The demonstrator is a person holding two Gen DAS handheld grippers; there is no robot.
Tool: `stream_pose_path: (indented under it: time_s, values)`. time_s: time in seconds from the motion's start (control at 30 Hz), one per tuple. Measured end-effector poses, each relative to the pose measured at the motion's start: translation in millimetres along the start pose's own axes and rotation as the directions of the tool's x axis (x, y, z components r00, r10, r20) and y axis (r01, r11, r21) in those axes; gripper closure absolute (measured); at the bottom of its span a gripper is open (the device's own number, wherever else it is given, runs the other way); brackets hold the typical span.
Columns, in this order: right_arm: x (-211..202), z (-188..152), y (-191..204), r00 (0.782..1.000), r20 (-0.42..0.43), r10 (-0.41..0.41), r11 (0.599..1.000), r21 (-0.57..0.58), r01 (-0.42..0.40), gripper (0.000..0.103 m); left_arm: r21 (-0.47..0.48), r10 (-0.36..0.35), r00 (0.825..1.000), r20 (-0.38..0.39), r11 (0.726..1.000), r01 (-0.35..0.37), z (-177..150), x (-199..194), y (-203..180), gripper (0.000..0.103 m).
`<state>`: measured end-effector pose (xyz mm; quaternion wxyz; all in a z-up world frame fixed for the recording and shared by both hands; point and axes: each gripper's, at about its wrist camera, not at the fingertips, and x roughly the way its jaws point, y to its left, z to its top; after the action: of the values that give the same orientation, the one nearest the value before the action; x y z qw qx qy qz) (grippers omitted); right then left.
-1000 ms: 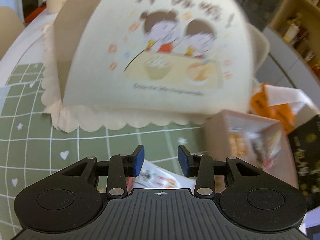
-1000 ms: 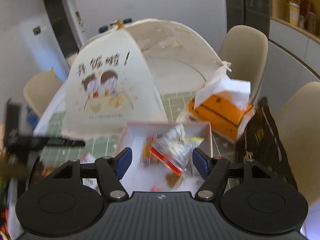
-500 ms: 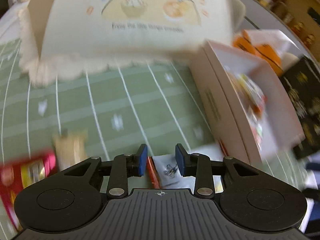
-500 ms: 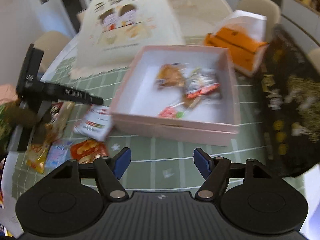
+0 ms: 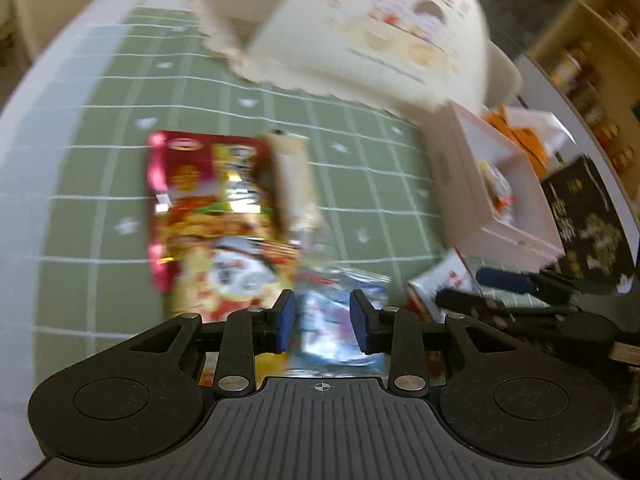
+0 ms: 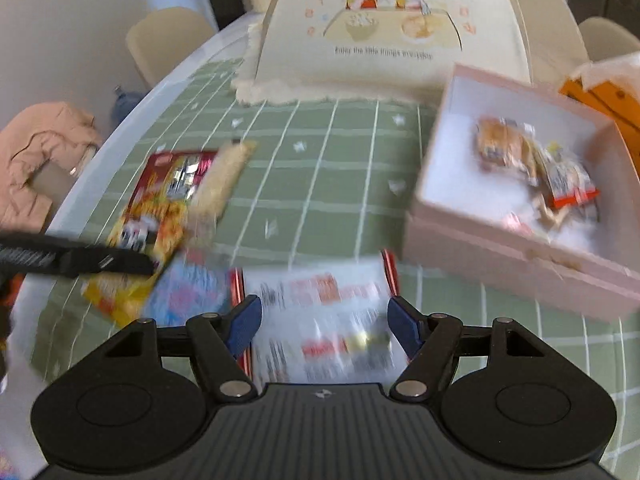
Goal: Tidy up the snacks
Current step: 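Reach and grasp the red pastry bag with the left gripper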
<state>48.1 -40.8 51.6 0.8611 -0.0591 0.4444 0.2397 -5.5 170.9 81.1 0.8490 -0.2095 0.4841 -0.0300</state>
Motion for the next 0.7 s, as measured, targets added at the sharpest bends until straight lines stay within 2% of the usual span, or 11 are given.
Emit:
stream_pose_path:
  time_s: [0.07,0.17,0.23,0.33,0.4,0.5,0.57,0.7]
  values:
    - [10.1,8.0,14.2,0.997,0.027,-0.072,0.996,-0.048,0.073,0.032,-0.026,0.002,1.000,0.014,1.000,-0.002,0.9,-2.0,3.9,0.069]
    - [15.9,8.2,23.8,0.996,-0.005,-0.091,0.989,-0.114,0.090,0.032,-0.026,-0.016,1.000,0.015,1.000,0.016,1.2,2.3,-1.8,0.069]
    - [4.3,-1.7,17.0,0.997,-0.027,-0.078,0.990,-0.121,0.074,0.032,0.000,-0.037,0.999,0.025,0.999,0.037,0.5,4.1,-9.2,0.069]
    - [-16.8,-29.4,-1.8,0.988,-0.034,-0.152,0.977,-0.159,0.145,0.032,0.037,-0.060,0.998,0.037,0.998,0.058,-0.5,12.2,-18.6,0.069]
    - [-24.2,-49.9,-21.0,0.968,-0.059,-0.244,0.958,-0.172,0.231,0.032,0.065,-0.077,0.996,0.037,0.995,0.075,-1.8,23.8,-26.7,0.069]
    - [-30.2,-71.6,-48.9,0.924,-0.113,-0.365,0.926,-0.143,0.348,0.032,0.123,-0.095,0.995,0.007,0.988,0.094,-5.7,44.8,-45.0,0.069]
    - [-41.2,-78.6,-65.2,0.929,-0.132,-0.346,0.938,-0.075,0.339,0.032,0.198,-0.080,0.997,0.009,0.977,0.076,-10.5,53.0,-63.8,0.069]
    - [-59.0,-79.6,-78.7,0.957,-0.092,-0.277,0.961,-0.002,0.278,0.032,0.410,-0.039,0.999,0.026,0.912,0.024,-27.6,53.5,-103.6,0.069]
